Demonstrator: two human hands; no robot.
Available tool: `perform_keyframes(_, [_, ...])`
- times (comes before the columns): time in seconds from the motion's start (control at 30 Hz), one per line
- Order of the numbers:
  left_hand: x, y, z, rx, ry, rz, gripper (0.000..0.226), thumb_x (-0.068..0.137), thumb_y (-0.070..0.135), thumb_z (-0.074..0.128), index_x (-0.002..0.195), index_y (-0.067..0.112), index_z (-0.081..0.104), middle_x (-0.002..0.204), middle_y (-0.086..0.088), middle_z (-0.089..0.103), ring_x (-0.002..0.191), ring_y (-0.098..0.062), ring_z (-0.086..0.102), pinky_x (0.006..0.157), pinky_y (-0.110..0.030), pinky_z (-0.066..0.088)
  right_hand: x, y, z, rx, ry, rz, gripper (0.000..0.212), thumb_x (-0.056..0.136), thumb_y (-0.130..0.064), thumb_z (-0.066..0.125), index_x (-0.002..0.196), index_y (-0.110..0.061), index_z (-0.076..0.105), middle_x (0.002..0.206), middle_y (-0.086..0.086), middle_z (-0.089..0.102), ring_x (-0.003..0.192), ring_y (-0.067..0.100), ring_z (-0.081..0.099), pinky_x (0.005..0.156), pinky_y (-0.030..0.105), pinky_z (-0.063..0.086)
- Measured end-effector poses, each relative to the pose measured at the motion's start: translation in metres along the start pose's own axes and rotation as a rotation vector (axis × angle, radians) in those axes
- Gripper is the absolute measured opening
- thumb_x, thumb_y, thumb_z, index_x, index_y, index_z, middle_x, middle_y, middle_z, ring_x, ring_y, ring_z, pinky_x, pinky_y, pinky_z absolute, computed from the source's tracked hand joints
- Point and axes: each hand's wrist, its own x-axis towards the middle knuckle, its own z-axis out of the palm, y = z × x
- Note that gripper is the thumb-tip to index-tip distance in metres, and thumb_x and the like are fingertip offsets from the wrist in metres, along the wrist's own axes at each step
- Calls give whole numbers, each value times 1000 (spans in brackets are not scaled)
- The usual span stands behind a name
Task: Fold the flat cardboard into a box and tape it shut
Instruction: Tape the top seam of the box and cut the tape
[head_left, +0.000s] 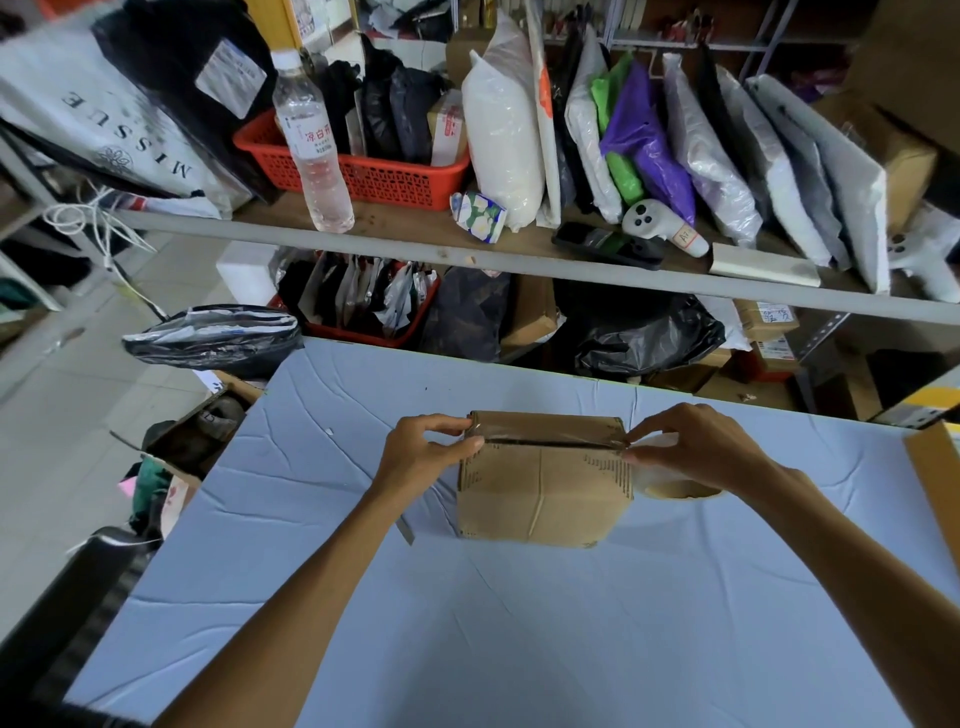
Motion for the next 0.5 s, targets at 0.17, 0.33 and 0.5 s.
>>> perform_keyframes(0.17, [2,1,5,15,64,36,19,74,37,78,90,29,72,85,20,67,86,-5,64,83,-23,49,3,-6,-4,-40,-4,4,24,79,-59,64,93,-43,75,109,-9,72,84,12,52,62,25,43])
perform_keyframes(0.33, [5,0,4,31,62,45,23,73,32,80,92,24,73,88,11,69,84,-9,65,77,-18,52,3,-6,-9,4,-6,40,20,79,-58,64,89,-45,75,100,-11,73,82,14,58,61,26,46])
perform_keyframes(0.5, [8,3,5,79,71,82,27,71,30,81,94,18,74,87,11,67,81,3,59,69,-7,40,6,-12,-16,-92,57,47,27,77,-53,68,100,-40,74,108,-6,72,81,14,59,65,29,49])
